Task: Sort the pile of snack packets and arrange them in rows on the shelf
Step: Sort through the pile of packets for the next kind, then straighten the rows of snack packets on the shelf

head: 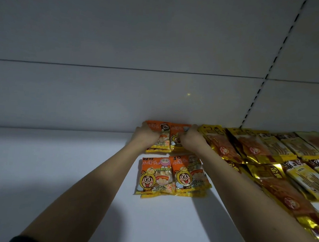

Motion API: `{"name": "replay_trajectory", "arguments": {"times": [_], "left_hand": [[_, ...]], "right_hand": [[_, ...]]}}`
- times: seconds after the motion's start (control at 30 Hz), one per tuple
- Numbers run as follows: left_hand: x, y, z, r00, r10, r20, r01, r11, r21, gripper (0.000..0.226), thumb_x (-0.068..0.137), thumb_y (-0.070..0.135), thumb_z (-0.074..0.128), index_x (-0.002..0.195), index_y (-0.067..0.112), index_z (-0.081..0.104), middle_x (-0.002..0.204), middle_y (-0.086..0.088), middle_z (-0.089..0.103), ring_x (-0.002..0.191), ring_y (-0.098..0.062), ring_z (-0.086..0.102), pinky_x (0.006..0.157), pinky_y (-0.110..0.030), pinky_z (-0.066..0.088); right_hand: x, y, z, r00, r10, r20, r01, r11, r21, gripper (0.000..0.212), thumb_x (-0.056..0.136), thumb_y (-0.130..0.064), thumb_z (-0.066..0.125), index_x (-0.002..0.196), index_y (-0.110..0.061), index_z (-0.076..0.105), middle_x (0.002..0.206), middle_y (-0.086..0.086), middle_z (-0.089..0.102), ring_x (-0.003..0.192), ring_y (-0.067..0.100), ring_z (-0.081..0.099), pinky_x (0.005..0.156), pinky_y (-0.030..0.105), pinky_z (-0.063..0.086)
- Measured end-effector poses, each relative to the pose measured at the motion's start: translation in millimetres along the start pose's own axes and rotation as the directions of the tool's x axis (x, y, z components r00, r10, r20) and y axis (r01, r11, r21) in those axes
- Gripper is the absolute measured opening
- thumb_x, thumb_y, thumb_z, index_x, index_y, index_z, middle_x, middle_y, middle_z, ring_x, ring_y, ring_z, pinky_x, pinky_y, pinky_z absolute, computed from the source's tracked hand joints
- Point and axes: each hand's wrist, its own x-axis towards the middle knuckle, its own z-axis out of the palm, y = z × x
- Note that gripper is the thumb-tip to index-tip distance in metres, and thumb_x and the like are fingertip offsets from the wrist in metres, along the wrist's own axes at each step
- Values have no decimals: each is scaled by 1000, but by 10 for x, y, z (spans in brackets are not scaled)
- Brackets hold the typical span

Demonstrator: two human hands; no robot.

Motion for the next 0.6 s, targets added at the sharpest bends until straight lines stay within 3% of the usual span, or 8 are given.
{"name": "replay_trajectory", "arguments": {"times": [0.07,0.13,0.17,0.23,0.3,0.37,0.5,0.6], "left_hand": [[-149,55,-74,998,2,-59,4,995,95,71,85,59,57,140,17,42,132,-16,52,121,-38,51,95,-43,46],[-365,103,-204,975,187,-119,-153,957,248,67,91,55,60,143,16,41,131,-15,47,125,-37,46,94,-42,43],[-486,118,-277,944,319,-82,-284,914,289,60,90,53,63,137,18,48,127,-13,49,123,-34,46,94,-39,42],[-775,152,-426,872,466,151,-490,817,305,46,85,50,72,120,23,58,121,-4,50,118,-23,47,93,-33,40],[-1012,125,-449,828,397,397,-540,756,370,51,77,57,77,114,30,54,118,8,43,113,-13,39,92,-32,39],[-1171,83,-377,809,344,477,-559,702,442,63,68,64,79,114,33,48,116,13,37,111,-10,34,90,-35,43],[-1169,30,-235,800,405,443,-594,638,490,67,66,62,80,116,32,45,114,13,32,109,-10,29,86,-33,43],[-1090,50,-218,808,408,425,-586,631,508,65,70,61,78,117,32,44,111,15,26,111,-10,28,83,-32,41]], "right_hand": [[-73,5,-50,994,-76,-77,69,993,-96,63,98,-36,53,143,-3,23,139,23,46,123,43,50,97,50,48],[-251,-25,-201,956,-261,-133,239,958,-160,64,98,-35,55,146,-5,25,135,22,47,120,41,51,96,51,48],[-371,-50,-304,927,-361,-98,343,925,-162,60,97,-35,58,144,-8,32,132,18,51,117,37,54,95,49,49],[-627,-83,-517,864,-490,115,504,840,-201,52,93,-35,65,136,-15,45,130,9,55,118,27,54,96,41,47],[-893,-63,-627,816,-450,362,558,776,-294,58,85,-39,73,134,-22,47,132,1,49,123,19,45,98,34,42],[-1105,-6,-608,797,-344,497,563,722,-402,77,76,-45,79,139,-27,38,135,-4,38,127,18,32,104,36,38],[-1197,116,-417,792,-326,516,590,625,-511,91,72,-41,83,142,-22,29,138,-2,30,130,21,26,105,38,39],[-1132,160,-379,806,-366,464,577,660,-481,92,72,-38,84,143,-20,28,138,-1,30,128,20,25,104,37,39]]}}
